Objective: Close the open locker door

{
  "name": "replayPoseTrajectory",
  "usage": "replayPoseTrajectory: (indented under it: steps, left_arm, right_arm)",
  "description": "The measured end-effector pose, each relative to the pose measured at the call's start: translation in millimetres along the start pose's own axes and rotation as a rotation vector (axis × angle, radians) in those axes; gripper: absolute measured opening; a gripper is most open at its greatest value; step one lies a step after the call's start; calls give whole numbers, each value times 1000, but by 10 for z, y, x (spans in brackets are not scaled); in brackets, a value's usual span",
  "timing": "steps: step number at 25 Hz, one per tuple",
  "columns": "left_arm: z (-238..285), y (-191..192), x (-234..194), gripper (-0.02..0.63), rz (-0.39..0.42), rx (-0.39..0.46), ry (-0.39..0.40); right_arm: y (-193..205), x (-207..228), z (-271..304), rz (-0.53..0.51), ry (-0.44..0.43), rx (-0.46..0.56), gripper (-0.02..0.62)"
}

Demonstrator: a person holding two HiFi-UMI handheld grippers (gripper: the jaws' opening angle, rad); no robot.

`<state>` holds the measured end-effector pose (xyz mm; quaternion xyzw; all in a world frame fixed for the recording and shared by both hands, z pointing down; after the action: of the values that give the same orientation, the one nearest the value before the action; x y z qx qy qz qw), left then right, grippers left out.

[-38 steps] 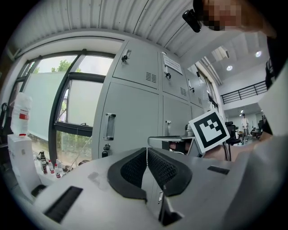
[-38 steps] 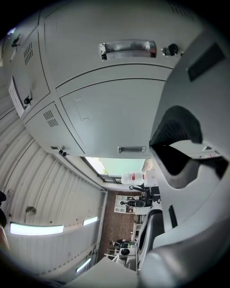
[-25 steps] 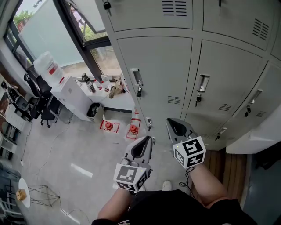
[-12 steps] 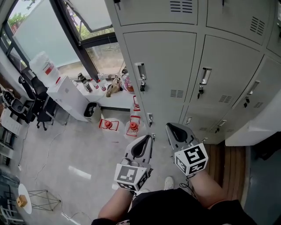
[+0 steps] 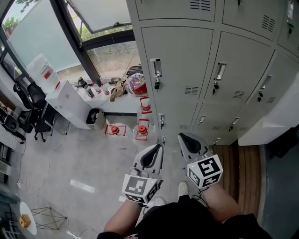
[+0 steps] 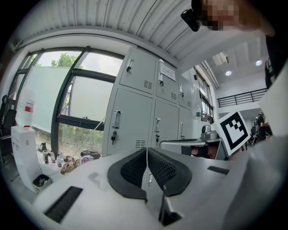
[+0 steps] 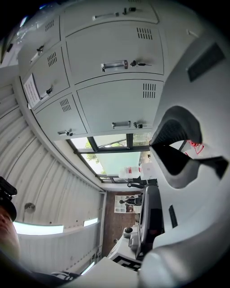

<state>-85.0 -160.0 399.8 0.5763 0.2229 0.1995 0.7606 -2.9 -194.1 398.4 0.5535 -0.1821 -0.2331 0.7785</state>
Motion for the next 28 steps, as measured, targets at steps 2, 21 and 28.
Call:
replayPoseTrajectory:
  steps: [2, 21, 28]
  left_arm:
    - [-90, 57, -30, 21, -5, -7, 10]
    - [-537, 130, 82, 21, 18, 13, 110]
    - [-578, 133, 83, 21, 29, 12, 129]
  right_arm:
    - [35, -105, -16, 5, 7, -5, 52]
    - [132, -561, -386, 9, 98, 3, 53]
    - [151, -617, -417, 15, 114, 4, 52]
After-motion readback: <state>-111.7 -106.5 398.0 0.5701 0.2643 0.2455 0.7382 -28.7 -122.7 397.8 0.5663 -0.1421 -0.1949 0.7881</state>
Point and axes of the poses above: the fingertips, and each gripper's own axes: z forward along the fingers, x to its right, y out of its underside, the point moved 1 cm from there along -z, backward along the fingers, and after that the axes turned 10 degrees about -x, right-handed, at the moved point
